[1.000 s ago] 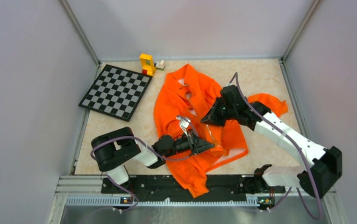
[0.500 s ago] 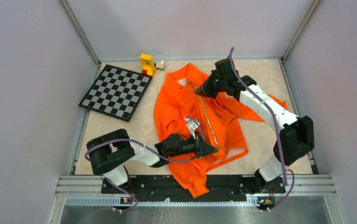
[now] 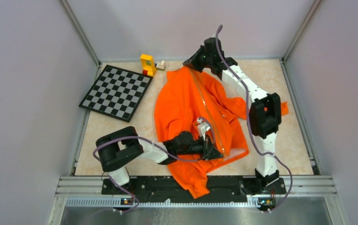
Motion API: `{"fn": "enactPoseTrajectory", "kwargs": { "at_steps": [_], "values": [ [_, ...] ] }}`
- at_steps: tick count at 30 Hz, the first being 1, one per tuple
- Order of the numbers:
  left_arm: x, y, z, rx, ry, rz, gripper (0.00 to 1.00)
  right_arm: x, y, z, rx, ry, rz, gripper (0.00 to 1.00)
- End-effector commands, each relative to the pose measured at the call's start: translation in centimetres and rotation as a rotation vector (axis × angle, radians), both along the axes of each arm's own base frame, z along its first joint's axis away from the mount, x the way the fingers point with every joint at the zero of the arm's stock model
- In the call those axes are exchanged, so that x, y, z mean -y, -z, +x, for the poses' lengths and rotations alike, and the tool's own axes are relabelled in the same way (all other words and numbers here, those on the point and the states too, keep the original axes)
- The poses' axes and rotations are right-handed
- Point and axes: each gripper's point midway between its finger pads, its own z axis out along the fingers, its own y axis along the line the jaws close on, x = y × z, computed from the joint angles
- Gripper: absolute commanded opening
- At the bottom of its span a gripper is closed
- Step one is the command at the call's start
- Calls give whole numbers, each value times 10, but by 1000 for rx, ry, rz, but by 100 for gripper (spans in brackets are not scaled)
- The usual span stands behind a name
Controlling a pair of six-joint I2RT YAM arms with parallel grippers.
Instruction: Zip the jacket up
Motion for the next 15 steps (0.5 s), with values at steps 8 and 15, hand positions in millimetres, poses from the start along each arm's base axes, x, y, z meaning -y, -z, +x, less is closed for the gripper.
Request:
{"fn": "enactPoseTrajectory", "kwargs": {
  "at_steps": [8, 15],
  "values": [
    [24, 33, -46, -155, 285, 105, 0, -12, -89, 98, 412, 46, 119, 0],
    [25, 44, -42, -190, 285, 128, 0, -2, -83, 125, 436, 69, 172, 0]
  ]
}}
